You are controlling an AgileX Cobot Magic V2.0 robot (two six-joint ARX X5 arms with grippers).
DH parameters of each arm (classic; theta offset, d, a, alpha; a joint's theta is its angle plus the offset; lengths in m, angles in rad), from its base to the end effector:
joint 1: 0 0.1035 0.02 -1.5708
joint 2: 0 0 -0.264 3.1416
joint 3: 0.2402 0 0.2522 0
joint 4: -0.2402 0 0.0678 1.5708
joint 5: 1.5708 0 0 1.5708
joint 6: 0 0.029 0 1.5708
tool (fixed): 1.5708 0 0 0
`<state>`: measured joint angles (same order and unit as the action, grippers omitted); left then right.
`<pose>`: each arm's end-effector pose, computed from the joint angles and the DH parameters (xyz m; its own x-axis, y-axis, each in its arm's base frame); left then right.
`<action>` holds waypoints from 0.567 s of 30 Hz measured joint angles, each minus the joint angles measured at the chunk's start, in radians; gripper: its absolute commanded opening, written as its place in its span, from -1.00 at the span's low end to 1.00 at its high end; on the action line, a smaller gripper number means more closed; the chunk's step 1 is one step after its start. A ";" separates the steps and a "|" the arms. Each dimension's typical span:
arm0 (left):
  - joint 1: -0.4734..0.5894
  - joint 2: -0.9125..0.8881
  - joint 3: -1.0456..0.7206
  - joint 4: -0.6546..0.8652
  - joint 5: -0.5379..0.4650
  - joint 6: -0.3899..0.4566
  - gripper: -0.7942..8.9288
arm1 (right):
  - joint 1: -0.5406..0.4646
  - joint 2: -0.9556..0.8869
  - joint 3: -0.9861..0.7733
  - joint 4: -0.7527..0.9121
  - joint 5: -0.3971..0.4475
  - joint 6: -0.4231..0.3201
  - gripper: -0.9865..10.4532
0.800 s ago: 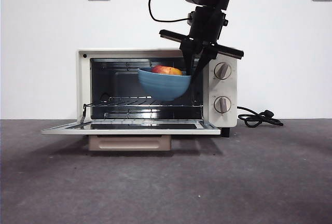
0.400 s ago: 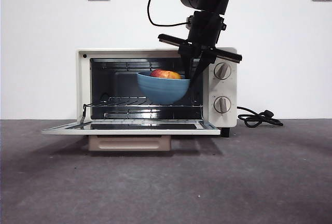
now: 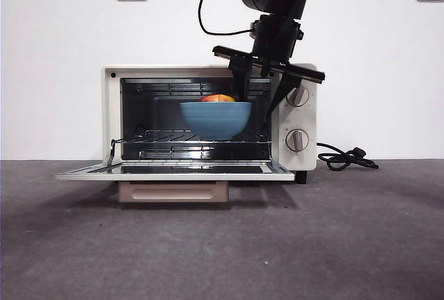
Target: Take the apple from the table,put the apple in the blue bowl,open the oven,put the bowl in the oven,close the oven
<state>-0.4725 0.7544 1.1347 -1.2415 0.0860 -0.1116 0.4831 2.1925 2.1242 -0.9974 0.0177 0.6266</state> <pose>0.0842 -0.0458 0.3576 0.5389 -0.3719 -0.7558 0.4249 0.8948 -0.1373 0.4156 0.2174 0.2765 0.4367 0.2091 -0.8750 0.0844 0.9588 0.2712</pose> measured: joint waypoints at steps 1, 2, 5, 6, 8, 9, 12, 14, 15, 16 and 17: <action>0.000 0.000 0.000 0.000 0.000 0.000 -0.85 | 0.000 0.000 0.000 0.000 0.006 -0.005 -0.39; 0.000 0.000 0.000 0.000 0.000 0.000 -0.85 | 0.002 0.000 0.000 0.001 0.013 -0.009 -0.39; 0.000 0.000 0.000 0.000 0.000 0.000 -0.85 | 0.007 0.000 0.000 0.000 0.044 -0.029 -0.39; 0.000 0.000 0.000 0.000 0.000 0.000 -0.85 | 0.010 0.000 0.000 0.000 0.058 -0.035 -0.39; 0.000 0.000 0.000 0.000 0.000 0.000 -0.85 | 0.016 0.000 0.000 0.000 0.080 -0.048 -0.39; 0.000 0.000 0.000 0.000 0.000 0.000 -0.85 | 0.020 -0.002 0.000 0.000 0.089 -0.057 -0.39; 0.000 0.000 0.000 0.000 0.000 0.000 -0.85 | 0.031 -0.019 0.000 -0.002 0.123 -0.084 -0.39; 0.000 0.000 0.000 0.000 0.000 0.000 -0.85 | 0.035 -0.042 0.000 -0.001 0.143 -0.105 -0.39; 0.000 0.000 0.000 0.000 0.000 0.000 -0.85 | 0.040 -0.056 0.000 -0.002 0.151 -0.117 -0.39; 0.000 0.001 0.000 0.000 0.000 0.000 -0.85 | 0.042 -0.072 0.000 -0.002 0.160 -0.129 -0.39; 0.000 0.002 0.000 0.000 -0.002 0.000 -0.85 | 0.044 -0.088 0.000 -0.004 0.166 -0.141 -0.39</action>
<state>-0.4725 0.7559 1.1347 -1.2411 0.0845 -0.1116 0.5270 2.1048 2.1242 -1.0012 0.1833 0.4854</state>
